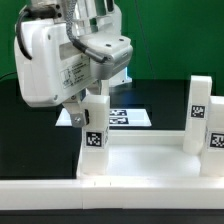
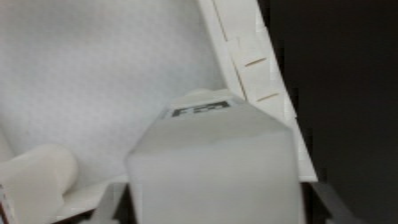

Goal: Assemble desk

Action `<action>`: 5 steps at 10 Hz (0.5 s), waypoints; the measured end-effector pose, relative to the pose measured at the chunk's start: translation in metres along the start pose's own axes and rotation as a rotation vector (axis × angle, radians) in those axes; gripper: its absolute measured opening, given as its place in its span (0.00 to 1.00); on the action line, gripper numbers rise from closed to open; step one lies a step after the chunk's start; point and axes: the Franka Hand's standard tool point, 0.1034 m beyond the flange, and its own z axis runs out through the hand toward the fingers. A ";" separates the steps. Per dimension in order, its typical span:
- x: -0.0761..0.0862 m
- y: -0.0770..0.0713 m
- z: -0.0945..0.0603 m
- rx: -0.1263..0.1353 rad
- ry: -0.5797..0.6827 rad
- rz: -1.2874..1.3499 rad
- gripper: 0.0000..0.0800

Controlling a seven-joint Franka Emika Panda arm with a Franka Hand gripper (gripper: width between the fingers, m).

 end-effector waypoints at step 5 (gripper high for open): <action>0.000 0.000 0.000 0.001 0.002 0.003 0.77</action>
Offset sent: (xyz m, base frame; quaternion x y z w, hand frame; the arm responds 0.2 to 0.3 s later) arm 0.0000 0.0000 0.0000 0.0000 0.0000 0.0000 1.0000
